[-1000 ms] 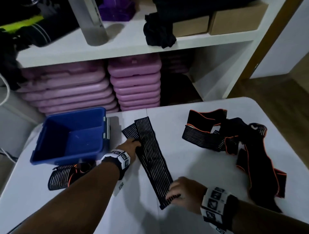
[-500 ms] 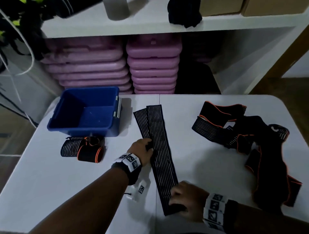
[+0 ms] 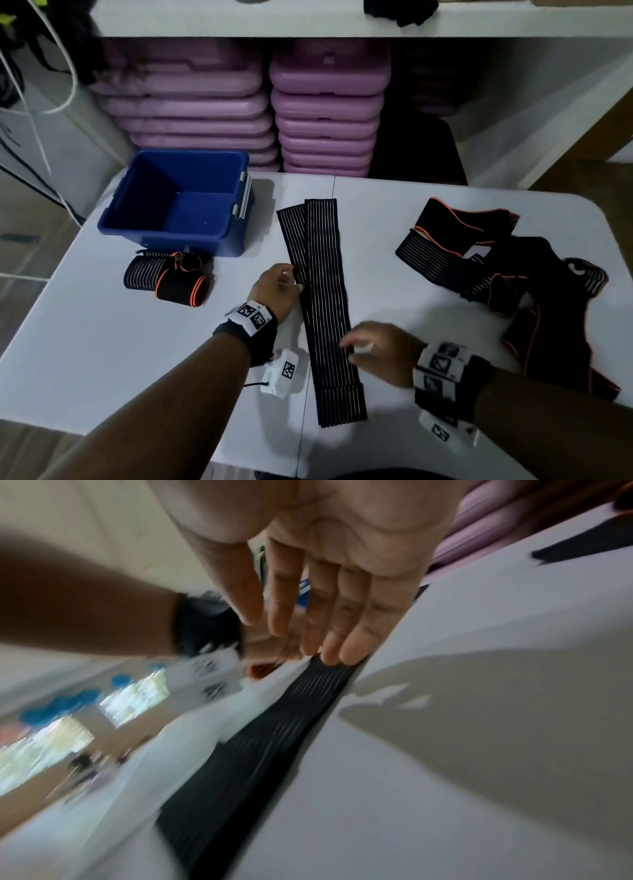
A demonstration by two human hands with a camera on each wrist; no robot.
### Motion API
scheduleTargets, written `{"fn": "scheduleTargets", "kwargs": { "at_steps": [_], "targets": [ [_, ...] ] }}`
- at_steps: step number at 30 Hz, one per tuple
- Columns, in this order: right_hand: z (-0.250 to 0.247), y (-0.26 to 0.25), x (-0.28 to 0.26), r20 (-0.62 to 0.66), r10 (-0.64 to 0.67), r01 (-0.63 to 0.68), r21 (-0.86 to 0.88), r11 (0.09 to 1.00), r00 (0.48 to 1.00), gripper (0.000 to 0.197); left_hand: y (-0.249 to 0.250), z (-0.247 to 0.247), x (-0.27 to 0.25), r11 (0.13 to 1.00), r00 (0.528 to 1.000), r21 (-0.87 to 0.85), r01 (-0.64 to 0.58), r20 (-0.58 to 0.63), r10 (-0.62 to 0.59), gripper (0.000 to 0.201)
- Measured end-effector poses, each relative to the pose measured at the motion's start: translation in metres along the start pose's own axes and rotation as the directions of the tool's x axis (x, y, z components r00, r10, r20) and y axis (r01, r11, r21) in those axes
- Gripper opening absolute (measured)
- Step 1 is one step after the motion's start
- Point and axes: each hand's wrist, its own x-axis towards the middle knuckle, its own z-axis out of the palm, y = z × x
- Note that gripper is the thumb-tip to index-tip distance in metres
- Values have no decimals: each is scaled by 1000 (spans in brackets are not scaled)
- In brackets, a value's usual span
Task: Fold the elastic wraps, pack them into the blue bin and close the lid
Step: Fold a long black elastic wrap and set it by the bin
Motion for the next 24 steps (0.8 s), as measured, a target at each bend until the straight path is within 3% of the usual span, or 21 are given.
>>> {"fn": "scheduleTargets", "kwargs": {
  "at_steps": [3, 6, 10, 15, 17, 20, 24],
  "targets": [
    [-25, 3, 37, -131, 211, -186, 178, 966, 969, 29, -2, -5, 2, 993, 998, -108, 56, 8, -56, 36],
    [-48, 1, 75, -175, 358, -315, 232, 920, 917, 51, 2, -8, 11, 978, 995, -188, 95, 52, -87, 48],
    [-58, 0, 119, -197, 453, -399, 261, 879, 870, 71, 16, -15, 26, 945, 991, -301, 126, 89, -103, 55],
    [-58, -8, 157, -197, 465, -419, 232, 878, 863, 84, 29, -19, 48, 896, 992, -431, 109, 106, -70, 49],
    [-57, -7, 167, -210, 448, -409, 204, 889, 869, 85, 31, -21, 56, 869, 988, -481, 115, 142, -52, 47],
    [-57, -13, 174, -231, 421, -385, 183, 904, 877, 76, 33, -20, 68, 875, 969, -481, 56, 238, 69, 42],
    [-56, -16, 183, -233, 414, -383, 167, 909, 880, 51, 32, -15, 80, 923, 939, -385, 30, 327, 106, 64]
  ]
}}
